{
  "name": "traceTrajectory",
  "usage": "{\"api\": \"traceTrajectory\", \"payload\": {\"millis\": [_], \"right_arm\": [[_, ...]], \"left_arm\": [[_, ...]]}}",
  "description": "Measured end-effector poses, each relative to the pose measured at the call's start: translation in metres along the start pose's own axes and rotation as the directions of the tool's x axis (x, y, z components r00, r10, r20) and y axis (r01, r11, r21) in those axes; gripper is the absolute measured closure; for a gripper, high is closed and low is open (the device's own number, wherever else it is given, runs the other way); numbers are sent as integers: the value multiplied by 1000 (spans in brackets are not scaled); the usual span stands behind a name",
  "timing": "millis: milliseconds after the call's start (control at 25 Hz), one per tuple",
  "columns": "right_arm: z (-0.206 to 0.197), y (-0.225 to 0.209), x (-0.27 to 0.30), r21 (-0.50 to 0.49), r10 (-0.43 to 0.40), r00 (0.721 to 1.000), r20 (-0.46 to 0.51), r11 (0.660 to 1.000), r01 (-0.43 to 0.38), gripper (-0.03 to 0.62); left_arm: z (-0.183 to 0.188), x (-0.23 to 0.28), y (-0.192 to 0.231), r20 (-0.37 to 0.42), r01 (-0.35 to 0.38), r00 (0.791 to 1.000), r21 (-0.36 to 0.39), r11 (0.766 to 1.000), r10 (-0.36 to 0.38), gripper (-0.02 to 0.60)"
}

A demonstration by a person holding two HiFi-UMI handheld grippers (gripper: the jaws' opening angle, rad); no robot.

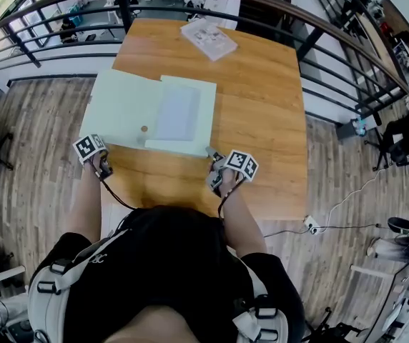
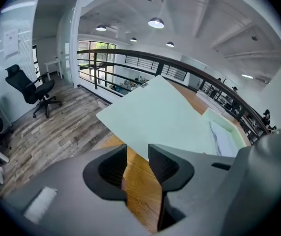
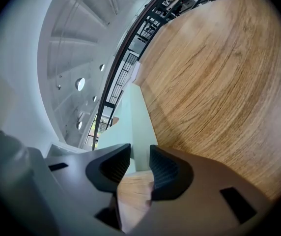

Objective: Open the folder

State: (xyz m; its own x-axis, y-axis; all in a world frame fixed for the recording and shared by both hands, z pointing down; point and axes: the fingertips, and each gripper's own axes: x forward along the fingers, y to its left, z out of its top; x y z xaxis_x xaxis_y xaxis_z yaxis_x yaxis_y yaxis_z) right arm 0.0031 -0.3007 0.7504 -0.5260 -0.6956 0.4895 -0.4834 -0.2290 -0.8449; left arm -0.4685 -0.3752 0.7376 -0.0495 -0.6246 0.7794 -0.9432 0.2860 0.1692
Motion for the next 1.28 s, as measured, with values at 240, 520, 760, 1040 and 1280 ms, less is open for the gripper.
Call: {"api": "traceTrajectory", "payload": {"millis": [240, 520, 760, 1040, 1280], "right_arm": [[21, 23, -22, -172, -76, 993, 93, 981, 91, 551], [81, 121, -73, -536, 17, 916, 400, 815, 219, 588], [84, 231, -122, -770, 286, 765, 576, 505, 391, 589], [67, 234, -119, -779, 292, 763, 577, 476, 408, 590], [66, 231, -120, -779, 281, 768, 575, 474, 410, 589]], "left_arm": [[42, -64, -2, 245, 30, 969, 20, 999, -34, 445], [101, -166, -66, 584, 92, 776, 267, 959, -237, 544], [99, -217, -169, 593, 166, 647, 504, 848, -479, 577], [69, -210, -240, 481, 302, 628, 574, 761, -612, 577], [63, -215, -252, 477, 292, 610, 607, 739, -633, 577]]}}
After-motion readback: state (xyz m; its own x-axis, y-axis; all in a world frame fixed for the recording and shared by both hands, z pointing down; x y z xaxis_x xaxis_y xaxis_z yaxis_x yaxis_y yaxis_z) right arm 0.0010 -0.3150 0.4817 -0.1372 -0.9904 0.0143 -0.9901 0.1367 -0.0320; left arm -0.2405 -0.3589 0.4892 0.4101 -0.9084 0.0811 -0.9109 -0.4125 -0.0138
